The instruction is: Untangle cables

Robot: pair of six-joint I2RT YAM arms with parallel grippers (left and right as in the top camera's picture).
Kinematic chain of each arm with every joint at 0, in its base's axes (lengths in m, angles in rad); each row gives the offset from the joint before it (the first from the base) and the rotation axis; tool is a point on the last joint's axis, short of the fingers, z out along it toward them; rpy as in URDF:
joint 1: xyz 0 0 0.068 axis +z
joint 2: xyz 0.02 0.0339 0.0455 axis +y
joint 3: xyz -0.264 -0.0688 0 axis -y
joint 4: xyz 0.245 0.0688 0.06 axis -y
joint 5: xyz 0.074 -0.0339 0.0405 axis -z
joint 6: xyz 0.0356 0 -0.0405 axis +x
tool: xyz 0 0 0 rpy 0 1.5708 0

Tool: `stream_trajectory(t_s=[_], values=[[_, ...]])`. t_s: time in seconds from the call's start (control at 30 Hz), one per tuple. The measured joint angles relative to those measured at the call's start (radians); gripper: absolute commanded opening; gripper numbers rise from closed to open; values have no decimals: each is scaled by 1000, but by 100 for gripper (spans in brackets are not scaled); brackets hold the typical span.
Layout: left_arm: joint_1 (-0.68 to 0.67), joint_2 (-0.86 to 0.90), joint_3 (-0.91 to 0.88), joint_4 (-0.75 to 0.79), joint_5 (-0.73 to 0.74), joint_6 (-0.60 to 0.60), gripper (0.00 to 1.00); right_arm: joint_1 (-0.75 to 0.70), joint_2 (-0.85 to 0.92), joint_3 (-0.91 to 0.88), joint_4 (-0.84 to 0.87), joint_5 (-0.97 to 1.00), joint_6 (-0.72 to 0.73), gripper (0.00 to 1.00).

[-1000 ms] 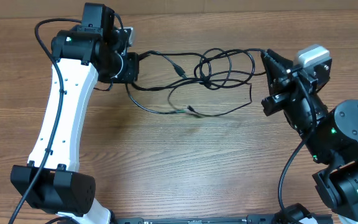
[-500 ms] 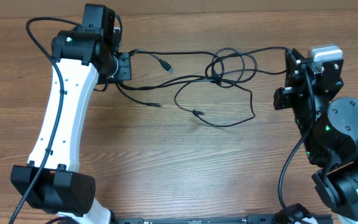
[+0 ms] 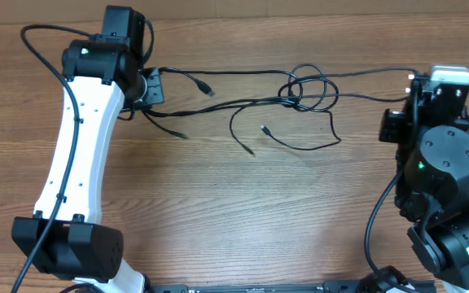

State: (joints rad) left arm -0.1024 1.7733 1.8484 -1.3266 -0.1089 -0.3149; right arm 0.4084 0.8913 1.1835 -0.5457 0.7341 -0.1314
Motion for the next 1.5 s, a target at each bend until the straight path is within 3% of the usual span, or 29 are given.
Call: stream_trajectory(t_s=[0.17, 0.6, 0.83, 1.1, 1.33, 1.5], values=[[34, 0, 0, -5, -11, -25, 4, 0, 2, 0, -18, 113, 0, 4], [152, 0, 0, -15, -16, -39, 5, 6, 4, 0, -23, 164, 0, 5], [192, 0, 0, -16, -16, -53, 4, 5, 48, 0, -24, 165, 2, 27], [210, 0, 0, 7, 43, -40, 5, -6, 155, 0, -77, 117, 4, 33], [215, 0, 0, 50, 296, 36, 4, -10, 274, 0, -152, -40, 59, 79], [215, 0, 0, 59, 504, 121, 4, -11, 342, 0, -192, -260, 73, 99]])
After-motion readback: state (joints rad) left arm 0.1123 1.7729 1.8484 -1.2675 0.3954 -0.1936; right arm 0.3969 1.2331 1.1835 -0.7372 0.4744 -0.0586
